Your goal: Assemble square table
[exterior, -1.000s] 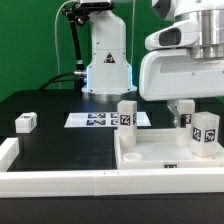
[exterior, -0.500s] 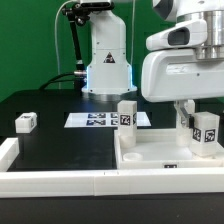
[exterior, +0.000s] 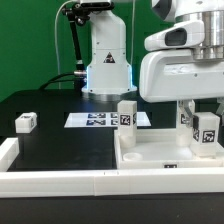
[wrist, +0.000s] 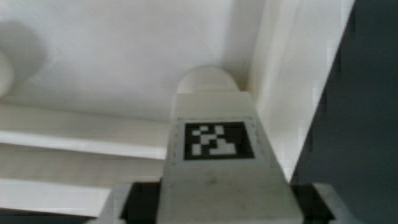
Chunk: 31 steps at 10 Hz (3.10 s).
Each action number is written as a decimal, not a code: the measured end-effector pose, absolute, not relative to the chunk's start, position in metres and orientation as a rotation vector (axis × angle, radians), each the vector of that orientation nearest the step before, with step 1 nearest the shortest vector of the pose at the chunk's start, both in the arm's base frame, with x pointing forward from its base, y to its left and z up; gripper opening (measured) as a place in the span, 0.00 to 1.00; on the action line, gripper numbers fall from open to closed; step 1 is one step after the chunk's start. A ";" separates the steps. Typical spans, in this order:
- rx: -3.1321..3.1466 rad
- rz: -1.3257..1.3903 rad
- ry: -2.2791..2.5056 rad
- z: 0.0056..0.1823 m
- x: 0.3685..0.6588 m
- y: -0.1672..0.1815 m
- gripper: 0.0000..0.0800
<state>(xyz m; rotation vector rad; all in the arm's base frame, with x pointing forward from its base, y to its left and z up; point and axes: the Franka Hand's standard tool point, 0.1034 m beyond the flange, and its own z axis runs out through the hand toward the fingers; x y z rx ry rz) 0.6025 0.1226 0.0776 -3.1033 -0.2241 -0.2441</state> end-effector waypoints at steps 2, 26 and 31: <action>-3.103 -0.241 -0.071 0.077 0.603 0.122 0.36; -2.995 -0.196 0.674 0.075 0.600 0.118 0.81; -3.100 -0.214 0.147 0.075 0.599 0.120 0.81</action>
Offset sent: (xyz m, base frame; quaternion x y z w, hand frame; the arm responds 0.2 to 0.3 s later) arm -0.0066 -0.0008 -0.0045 0.0025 -0.0018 0.2849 0.9585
